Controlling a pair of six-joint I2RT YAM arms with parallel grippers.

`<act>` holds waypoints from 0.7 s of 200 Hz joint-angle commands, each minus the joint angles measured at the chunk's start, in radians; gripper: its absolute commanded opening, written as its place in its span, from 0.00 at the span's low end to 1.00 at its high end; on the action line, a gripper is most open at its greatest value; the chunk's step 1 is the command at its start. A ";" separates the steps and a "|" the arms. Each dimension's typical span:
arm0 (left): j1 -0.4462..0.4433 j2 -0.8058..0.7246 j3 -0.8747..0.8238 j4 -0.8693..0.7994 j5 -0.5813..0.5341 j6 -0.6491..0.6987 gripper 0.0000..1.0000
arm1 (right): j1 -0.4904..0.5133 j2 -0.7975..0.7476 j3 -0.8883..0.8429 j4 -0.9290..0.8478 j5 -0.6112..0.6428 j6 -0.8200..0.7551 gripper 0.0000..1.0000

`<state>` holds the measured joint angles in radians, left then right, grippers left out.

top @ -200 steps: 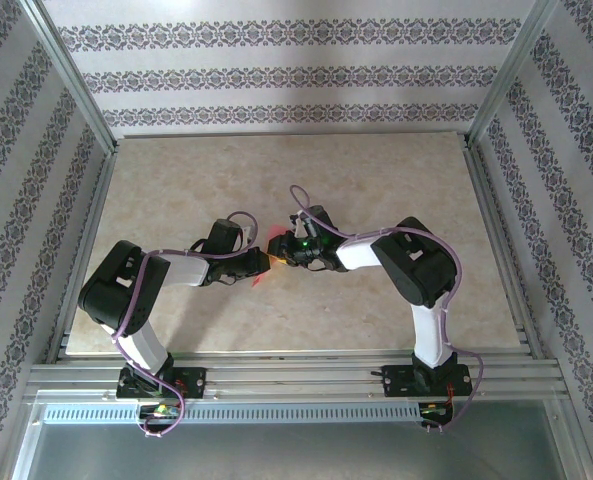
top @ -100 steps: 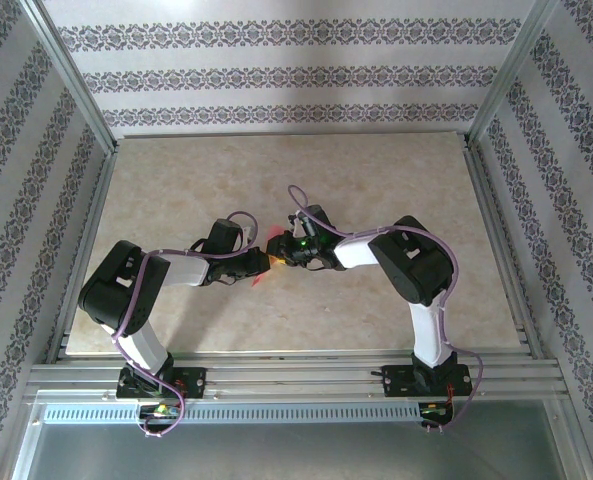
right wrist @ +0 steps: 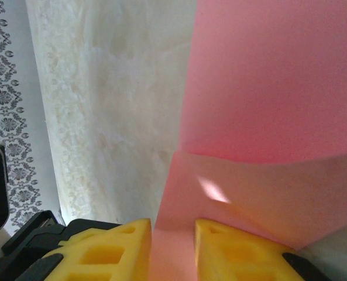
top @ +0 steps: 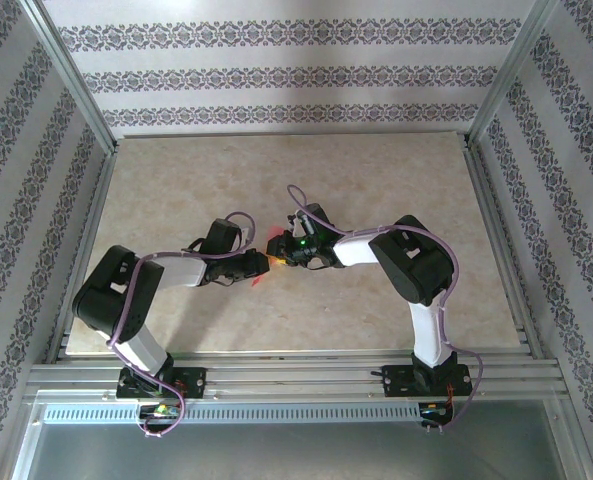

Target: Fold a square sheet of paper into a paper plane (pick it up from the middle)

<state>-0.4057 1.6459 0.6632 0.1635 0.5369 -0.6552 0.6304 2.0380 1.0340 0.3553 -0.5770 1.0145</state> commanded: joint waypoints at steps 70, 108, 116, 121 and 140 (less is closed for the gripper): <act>-0.002 -0.107 -0.013 -0.217 -0.053 0.030 0.20 | -0.008 0.041 0.023 -0.119 0.009 -0.044 0.28; -0.001 -0.082 -0.013 -0.231 -0.047 0.045 0.15 | -0.008 0.042 0.024 -0.119 0.011 -0.044 0.28; -0.001 -0.077 -0.013 -0.233 -0.045 0.049 0.13 | -0.009 0.040 0.024 -0.119 0.012 -0.043 0.28; -0.001 -0.075 -0.014 -0.235 -0.042 0.052 0.12 | -0.008 0.041 0.023 -0.120 0.012 -0.043 0.28; -0.001 -0.072 -0.018 -0.238 -0.037 0.058 0.12 | -0.009 0.042 0.025 -0.122 0.014 -0.040 0.28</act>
<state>-0.4057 1.5585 0.6586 -0.0189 0.4995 -0.6285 0.6304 2.0396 1.0519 0.3130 -0.5774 0.9916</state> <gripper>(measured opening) 0.123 0.282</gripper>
